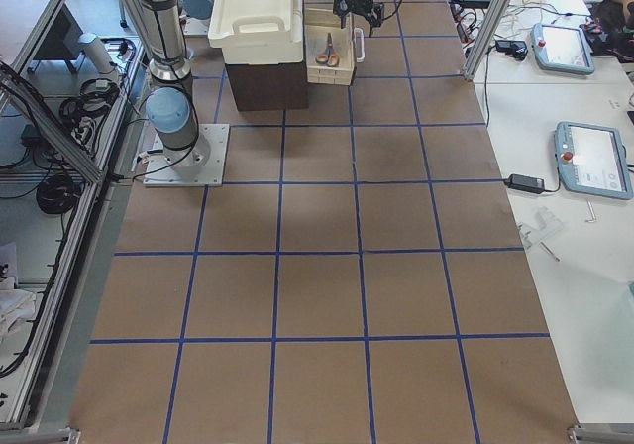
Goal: Put scissors in drawer and close it
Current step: 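Raise the right gripper away from the drawer while the left arm moves toward it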
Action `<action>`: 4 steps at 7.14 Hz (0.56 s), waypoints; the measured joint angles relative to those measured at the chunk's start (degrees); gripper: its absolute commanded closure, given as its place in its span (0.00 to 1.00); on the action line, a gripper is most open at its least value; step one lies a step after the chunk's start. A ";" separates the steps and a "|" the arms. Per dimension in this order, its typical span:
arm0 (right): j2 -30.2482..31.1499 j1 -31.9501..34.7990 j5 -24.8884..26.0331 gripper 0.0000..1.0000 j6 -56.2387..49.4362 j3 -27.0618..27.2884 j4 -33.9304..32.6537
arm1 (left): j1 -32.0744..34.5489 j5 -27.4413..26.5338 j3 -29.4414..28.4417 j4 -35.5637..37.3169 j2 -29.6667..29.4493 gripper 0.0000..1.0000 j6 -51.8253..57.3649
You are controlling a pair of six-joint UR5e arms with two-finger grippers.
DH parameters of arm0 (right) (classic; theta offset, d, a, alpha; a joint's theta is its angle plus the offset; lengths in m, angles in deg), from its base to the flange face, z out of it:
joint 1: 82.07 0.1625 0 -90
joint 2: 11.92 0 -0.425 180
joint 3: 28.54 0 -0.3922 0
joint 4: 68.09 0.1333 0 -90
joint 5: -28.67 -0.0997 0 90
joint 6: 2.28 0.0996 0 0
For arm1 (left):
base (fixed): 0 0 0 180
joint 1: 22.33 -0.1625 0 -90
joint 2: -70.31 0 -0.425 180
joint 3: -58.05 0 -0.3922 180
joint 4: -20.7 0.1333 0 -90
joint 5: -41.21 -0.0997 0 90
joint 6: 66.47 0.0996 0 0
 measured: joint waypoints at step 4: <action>4.99 -7.33 1.70 0.00 20.36 0.87 2.75 | 0.16 1.02 -0.03 0.40 -2.26 0.00 -9.21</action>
